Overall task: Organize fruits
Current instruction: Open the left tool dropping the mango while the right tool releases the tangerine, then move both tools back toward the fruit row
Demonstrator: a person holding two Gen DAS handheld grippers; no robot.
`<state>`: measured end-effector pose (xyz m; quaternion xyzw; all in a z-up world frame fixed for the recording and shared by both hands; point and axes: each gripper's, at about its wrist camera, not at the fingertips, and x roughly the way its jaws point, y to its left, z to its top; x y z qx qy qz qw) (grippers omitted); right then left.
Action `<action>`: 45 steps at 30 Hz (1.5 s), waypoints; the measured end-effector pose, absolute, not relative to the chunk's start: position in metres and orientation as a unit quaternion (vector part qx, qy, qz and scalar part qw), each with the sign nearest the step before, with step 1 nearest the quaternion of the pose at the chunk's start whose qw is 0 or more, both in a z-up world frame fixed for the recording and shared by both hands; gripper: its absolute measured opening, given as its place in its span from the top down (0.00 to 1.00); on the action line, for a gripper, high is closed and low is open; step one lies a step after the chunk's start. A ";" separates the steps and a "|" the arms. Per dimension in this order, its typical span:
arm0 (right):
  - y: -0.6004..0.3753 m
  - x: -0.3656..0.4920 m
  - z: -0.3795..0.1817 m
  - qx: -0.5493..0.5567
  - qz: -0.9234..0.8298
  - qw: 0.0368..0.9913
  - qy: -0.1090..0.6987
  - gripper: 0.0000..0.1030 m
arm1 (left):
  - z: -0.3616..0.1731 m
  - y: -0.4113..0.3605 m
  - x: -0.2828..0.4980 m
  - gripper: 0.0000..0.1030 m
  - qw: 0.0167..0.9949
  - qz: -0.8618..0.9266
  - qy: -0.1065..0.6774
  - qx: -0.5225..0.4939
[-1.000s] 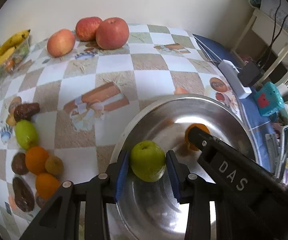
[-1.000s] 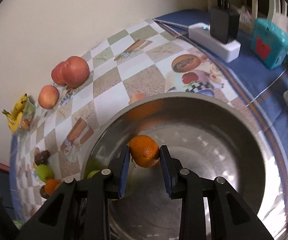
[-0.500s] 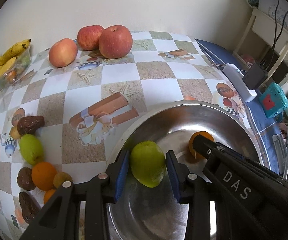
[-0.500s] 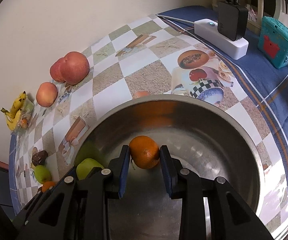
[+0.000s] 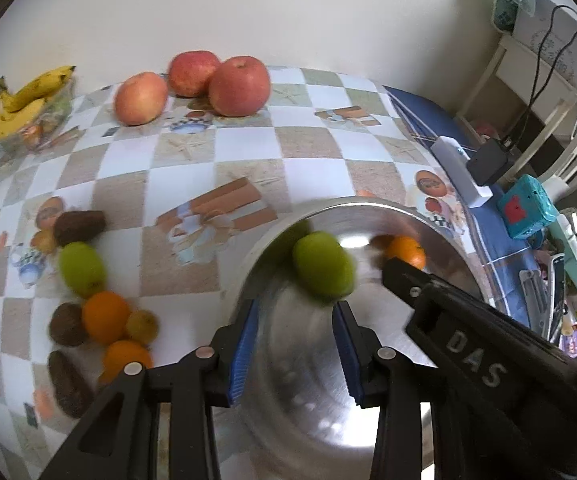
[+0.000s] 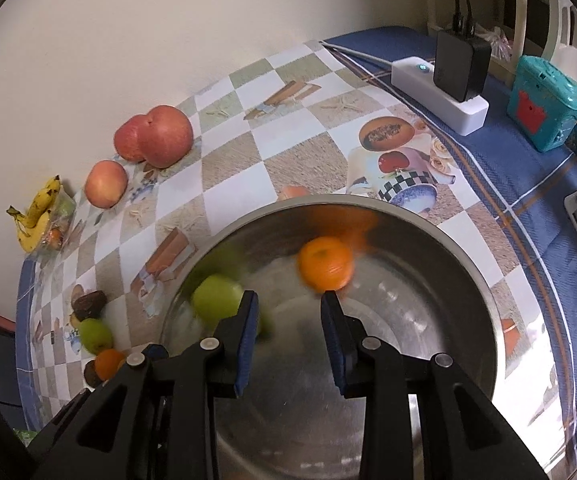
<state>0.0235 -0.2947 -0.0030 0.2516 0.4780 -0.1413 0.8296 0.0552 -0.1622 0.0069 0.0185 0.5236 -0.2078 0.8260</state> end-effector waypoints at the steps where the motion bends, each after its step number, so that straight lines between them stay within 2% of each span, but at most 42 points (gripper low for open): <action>1: -0.292 0.022 -0.001 0.250 -0.140 0.831 0.477 0.67 | 0.008 -0.159 0.055 0.59 0.827 -0.202 0.524 0.019; 8: -0.274 0.008 0.007 0.222 -0.134 0.837 0.481 0.68 | 0.006 -0.118 0.054 0.58 0.834 -0.141 0.534 0.011; 10: -0.266 0.005 0.006 0.209 -0.131 0.838 0.487 0.68 | 0.005 -0.106 0.054 0.50 0.836 -0.121 0.535 0.006; 12: -0.261 0.003 0.004 0.204 -0.129 0.837 0.491 0.66 | 0.007 -0.091 0.052 0.27 0.845 -0.091 0.527 0.015; 14: -0.255 0.001 0.005 0.196 -0.130 0.838 0.493 0.39 | 0.009 -0.082 0.050 0.22 0.852 -0.072 0.519 0.024; 16: -0.249 0.001 0.006 0.186 -0.129 0.841 0.492 0.33 | 0.010 -0.071 0.048 0.16 0.856 -0.056 0.514 0.025; 18: -0.244 0.001 0.007 0.177 -0.127 0.843 0.492 0.31 | 0.009 -0.057 0.049 0.03 0.856 -0.037 0.515 0.013; 20: -0.239 0.000 0.006 0.169 -0.128 0.846 0.489 0.19 | 0.008 -0.043 0.051 0.01 0.857 -0.018 0.515 -0.002; 22: -0.235 0.000 0.005 0.161 -0.127 0.849 0.487 0.11 | 0.008 -0.031 0.052 0.00 0.858 -0.005 0.513 -0.016; 23: -0.232 0.000 0.003 0.156 -0.124 0.850 0.487 0.10 | 0.008 -0.028 0.053 0.00 0.858 -0.001 0.513 -0.019; 31: -0.213 0.009 0.000 0.150 -0.106 0.861 0.474 0.10 | 0.000 -0.008 0.063 0.00 0.851 -0.007 0.524 -0.043; 41: -0.168 0.026 0.003 0.134 -0.019 0.876 0.463 0.10 | -0.001 0.049 0.077 0.00 0.848 -0.002 0.511 -0.143; 45: -0.149 0.031 0.006 0.123 0.004 0.881 0.458 0.12 | -0.005 0.064 0.080 0.00 0.828 -0.018 0.534 -0.170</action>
